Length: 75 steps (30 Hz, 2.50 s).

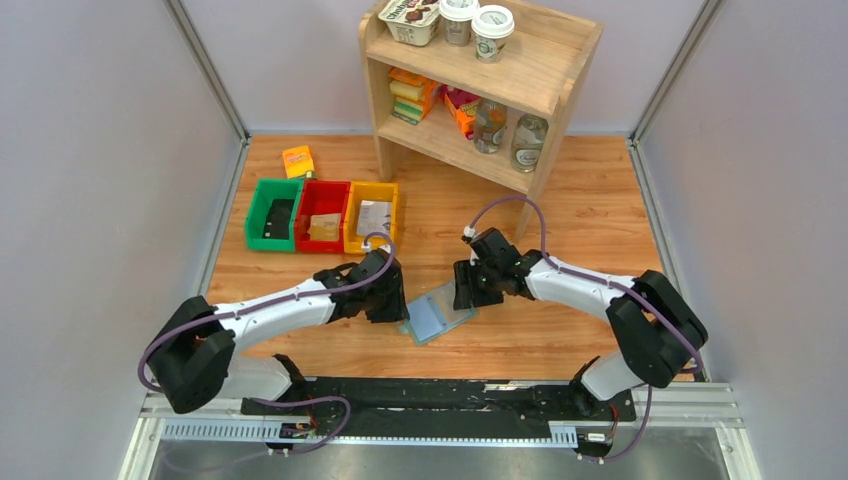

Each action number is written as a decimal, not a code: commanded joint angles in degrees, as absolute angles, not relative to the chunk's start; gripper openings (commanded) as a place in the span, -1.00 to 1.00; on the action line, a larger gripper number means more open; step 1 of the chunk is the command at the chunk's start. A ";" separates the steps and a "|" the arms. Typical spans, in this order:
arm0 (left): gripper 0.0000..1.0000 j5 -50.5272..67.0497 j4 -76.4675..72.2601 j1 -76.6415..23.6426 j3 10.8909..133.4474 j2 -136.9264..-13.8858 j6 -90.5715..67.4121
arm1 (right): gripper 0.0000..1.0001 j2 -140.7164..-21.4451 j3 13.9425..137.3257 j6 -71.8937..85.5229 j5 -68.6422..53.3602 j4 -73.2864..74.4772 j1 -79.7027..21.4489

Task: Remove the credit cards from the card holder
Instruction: Remove the credit card from the card holder.

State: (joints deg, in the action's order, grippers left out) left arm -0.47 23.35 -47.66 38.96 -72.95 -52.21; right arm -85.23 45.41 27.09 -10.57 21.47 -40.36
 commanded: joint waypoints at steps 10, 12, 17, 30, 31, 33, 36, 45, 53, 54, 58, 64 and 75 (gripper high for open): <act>-0.44 2.19 16.17 -47.99 35.68 -78.66 -54.32 | -0.03 -86.84 48.60 27.42 -11.16 20.39 -42.45; -0.46 2.63 15.56 -47.99 35.68 -79.45 -54.23 | -0.07 -86.49 48.87 27.25 -11.69 20.74 -42.54; -0.49 3.08 14.68 -47.99 35.68 -80.24 -54.40 | -0.17 -86.57 49.48 26.89 -12.92 21.18 -42.80; -0.51 3.08 13.71 -47.99 35.60 -80.51 -54.84 | -0.31 -85.61 50.80 25.23 -18.02 20.39 -45.09; -0.51 3.08 13.62 -47.99 35.60 -80.59 -54.84 | -0.29 -85.52 50.97 25.22 -18.37 20.30 -45.35; -0.51 3.08 13.45 -47.99 35.33 -80.51 -54.93 | -0.22 -85.52 51.24 25.22 -18.63 20.22 -45.79; -0.51 2.99 13.36 -47.99 35.25 -80.60 -55.02 | 0.02 -85.52 51.15 25.22 -18.28 20.39 -46.23; -0.51 0.97 14.50 -47.99 34.02 -77.61 -55.98 | 0.29 -82.53 50.01 25.58 -12.39 21.09 -46.23; -0.51 -2.46 15.64 -47.99 32.96 -73.21 -56.60 | 0.55 -82.44 49.92 25.31 -16.26 20.04 -46.14; -0.51 -2.90 15.82 -47.90 33.13 -72.60 -56.60 | 0.57 -82.27 49.92 25.31 -16.26 20.13 -46.14; -0.49 -5.09 18.10 -47.99 33.40 -69.10 -56.78 | 0.61 -81.56 49.48 25.22 -14.77 19.95 -46.23; -0.44 -6.42 17.14 -47.99 33.66 -61.00 -57.48 | 0.30 -82.18 48.17 26.10 -12.13 19.08 -45.36; -0.40 1.21 -5.00 -47.90 29.36 -70.03 -67.58 | -0.42 -83.84 42.81 28.47 -12.83 13.80 -40.61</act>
State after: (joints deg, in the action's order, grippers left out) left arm -2.66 5.69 -47.66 31.94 -64.90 -62.41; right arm -83.59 44.12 27.38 -13.04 18.09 -41.93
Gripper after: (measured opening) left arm 0.299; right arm 0.318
